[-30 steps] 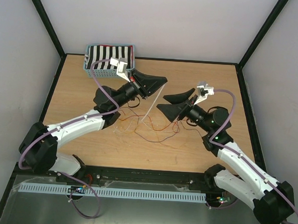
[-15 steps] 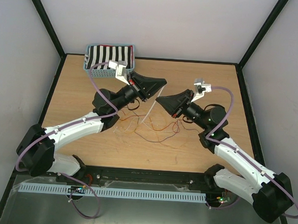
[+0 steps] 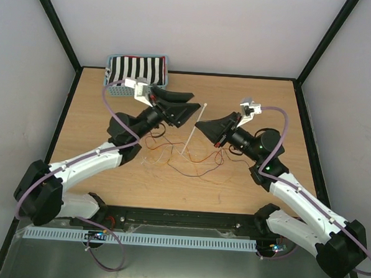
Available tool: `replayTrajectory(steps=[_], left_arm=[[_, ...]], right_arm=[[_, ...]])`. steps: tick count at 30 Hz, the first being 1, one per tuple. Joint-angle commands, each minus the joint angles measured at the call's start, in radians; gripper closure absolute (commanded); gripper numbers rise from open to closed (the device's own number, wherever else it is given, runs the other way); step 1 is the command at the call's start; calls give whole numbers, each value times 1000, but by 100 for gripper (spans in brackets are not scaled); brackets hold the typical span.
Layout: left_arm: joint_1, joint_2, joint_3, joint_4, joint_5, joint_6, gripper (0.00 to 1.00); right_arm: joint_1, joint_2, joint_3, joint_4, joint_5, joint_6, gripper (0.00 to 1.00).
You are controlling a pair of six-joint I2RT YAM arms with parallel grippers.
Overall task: Zip-tie the wires
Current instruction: Pick up the ribbon at the center of the board.
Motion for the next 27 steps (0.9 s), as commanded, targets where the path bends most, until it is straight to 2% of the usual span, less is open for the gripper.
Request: replayTrajectory(steps=[1, 3, 7, 15, 20, 27], left_arm=[[128, -89, -30, 25, 92, -55, 21], [205, -132, -37, -19, 153, -97, 17], [301, -196, -32, -82, 299, -92, 16], [454, -216, -37, -108, 615, -225, 15], [461, -229, -32, -108, 754, -220, 15], [383, -197, -4, -92, 822, -200, 15]], right_arm=[[3, -16, 62, -114, -20, -63, 100], [4, -15, 77, -146, -40, -74, 100], [3, -10, 118, -221, -93, -102, 100], [3, -23, 204, -325, -247, -155, 100], [3, -40, 203, -333, -317, -250, 100], [3, 23, 229, -323, -343, -288, 100]])
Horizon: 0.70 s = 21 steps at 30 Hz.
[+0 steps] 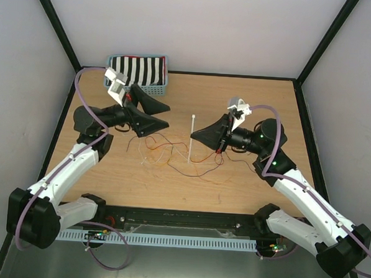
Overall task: Zip-tie the wires
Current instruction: Pick up the ribbon at the center of the board.
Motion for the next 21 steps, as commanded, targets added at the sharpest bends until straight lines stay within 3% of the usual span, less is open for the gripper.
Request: replayTrajectory(steps=[1, 6, 16, 21], left_arm=[[-64, 19, 37, 44, 82, 8, 15], [-140, 78, 58, 52, 50, 51, 17], [-156, 174, 62, 111, -55, 53, 48], [-172, 201, 74, 153, -55, 28, 53]], right_arm=[[3, 39, 44, 24, -49, -37, 100], [2, 75, 36, 86, -68, 3, 100], [2, 87, -3, 158, -98, 77, 100], [4, 96, -20, 161, -61, 83, 100]])
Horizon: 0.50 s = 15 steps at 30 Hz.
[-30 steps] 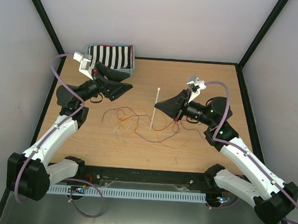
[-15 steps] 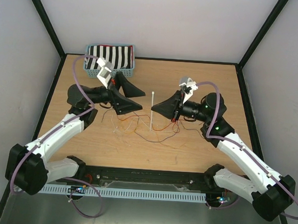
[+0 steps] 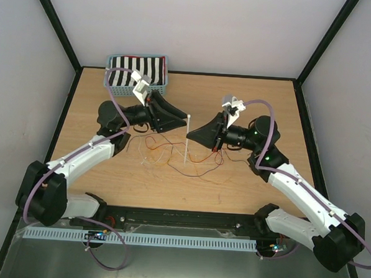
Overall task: Zip-tie the wires
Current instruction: Pick up the ribbon at the center of the board.
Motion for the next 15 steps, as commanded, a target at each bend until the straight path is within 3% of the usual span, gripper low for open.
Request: replayTrajectory(steps=[1, 15], left_arm=[[-18, 7, 47, 93, -15, -14, 54], [-23, 2, 33, 98, -18, -6, 61]], right_arm=[[3, 6, -16, 54, 16, 21, 100], [3, -7, -28, 53, 145, 13, 100]])
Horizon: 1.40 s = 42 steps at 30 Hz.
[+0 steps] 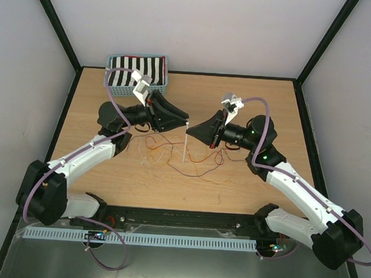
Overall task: Zip-tie the wires
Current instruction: Pick up the ribbon at the center of the board.
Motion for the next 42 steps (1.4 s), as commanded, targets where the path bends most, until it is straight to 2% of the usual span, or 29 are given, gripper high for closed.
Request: replayTrajectory(steps=[1, 6, 19, 23, 37, 40, 42], left_arm=[[7, -12, 18, 52, -11, -2, 59], [43, -14, 3, 53, -47, -5, 50], [21, 4, 26, 55, -1, 1, 50], [8, 13, 33, 56, 10, 8, 58], [-8, 34, 44, 59, 5, 11, 76], [-9, 33, 45, 61, 5, 13, 84], [-9, 34, 45, 61, 5, 16, 93]], right_arm=[[2, -49, -18, 34, 61, -12, 100], [2, -89, -13, -32, 66, -54, 100], [2, -16, 2, 39, 34, 8, 100], [3, -3, 8, 68, 27, 27, 100], [3, 27, 5, 76, 8, 42, 100], [2, 32, 5, 78, 9, 46, 100], [2, 34, 3, 78, 10, 46, 100]])
